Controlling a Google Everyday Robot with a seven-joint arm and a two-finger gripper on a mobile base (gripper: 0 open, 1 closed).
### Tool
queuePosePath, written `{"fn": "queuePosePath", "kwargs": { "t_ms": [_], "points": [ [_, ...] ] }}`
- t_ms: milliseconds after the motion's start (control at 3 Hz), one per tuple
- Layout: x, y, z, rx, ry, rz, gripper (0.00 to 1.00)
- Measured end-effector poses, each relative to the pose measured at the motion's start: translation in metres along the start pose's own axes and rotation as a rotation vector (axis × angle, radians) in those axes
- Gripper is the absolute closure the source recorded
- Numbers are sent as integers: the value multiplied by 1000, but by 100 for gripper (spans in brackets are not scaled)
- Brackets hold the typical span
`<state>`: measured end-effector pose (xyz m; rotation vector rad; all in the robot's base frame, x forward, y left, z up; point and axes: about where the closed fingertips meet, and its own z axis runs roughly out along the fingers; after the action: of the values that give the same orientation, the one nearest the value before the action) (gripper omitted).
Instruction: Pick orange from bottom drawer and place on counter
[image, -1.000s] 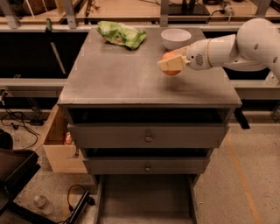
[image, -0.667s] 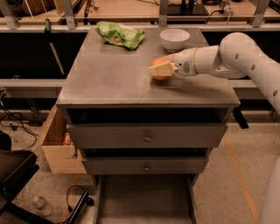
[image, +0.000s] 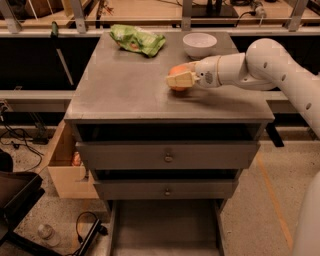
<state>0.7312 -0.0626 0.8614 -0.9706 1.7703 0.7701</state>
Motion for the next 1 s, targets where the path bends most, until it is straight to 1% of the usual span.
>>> {"fn": "queuePosePath", "kwargs": {
  "t_ms": [333, 667, 1000],
  "points": [
    [-2, 0, -1, 0, 0, 0, 100],
    [-2, 2, 2, -6, 0, 0, 82],
    [-2, 3, 5, -10, 1, 0, 59]
  ]
}}
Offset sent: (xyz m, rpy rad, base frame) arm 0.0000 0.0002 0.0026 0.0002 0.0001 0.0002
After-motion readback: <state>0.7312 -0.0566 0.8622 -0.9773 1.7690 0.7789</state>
